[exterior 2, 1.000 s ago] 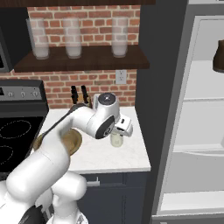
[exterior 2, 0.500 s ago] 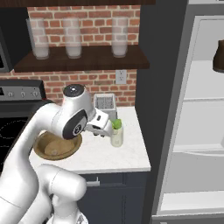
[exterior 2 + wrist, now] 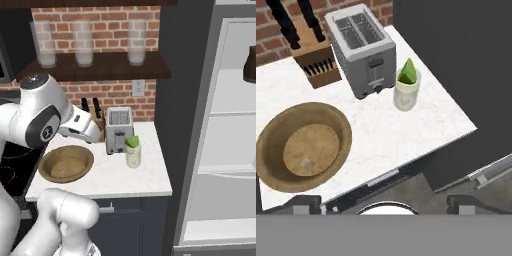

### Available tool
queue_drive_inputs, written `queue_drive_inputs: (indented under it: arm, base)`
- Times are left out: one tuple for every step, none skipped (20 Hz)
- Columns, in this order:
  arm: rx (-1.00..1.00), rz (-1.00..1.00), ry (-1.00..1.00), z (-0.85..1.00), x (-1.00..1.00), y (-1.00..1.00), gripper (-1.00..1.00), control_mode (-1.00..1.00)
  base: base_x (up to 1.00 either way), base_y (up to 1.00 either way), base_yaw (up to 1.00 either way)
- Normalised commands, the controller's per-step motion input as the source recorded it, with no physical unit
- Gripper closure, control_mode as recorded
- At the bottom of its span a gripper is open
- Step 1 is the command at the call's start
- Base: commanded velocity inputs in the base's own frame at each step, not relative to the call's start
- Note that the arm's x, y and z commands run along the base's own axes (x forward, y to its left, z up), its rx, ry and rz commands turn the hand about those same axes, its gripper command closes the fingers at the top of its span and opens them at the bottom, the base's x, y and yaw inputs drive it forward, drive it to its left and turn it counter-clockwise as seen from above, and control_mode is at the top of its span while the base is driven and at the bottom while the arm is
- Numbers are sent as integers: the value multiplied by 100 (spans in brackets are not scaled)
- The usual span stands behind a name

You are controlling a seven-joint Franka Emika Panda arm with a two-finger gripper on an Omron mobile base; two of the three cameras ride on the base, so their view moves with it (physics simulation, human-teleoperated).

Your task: Grab a lemon wedge from the fridge and one ice cube from the ice bowl, and put them in the glass of lemonade.

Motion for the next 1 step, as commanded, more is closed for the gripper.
queue_drive_inputs:
  arm:
    - [0,0,-12,14,-47,32,-100,-100]
  base:
    - [0,0,0]
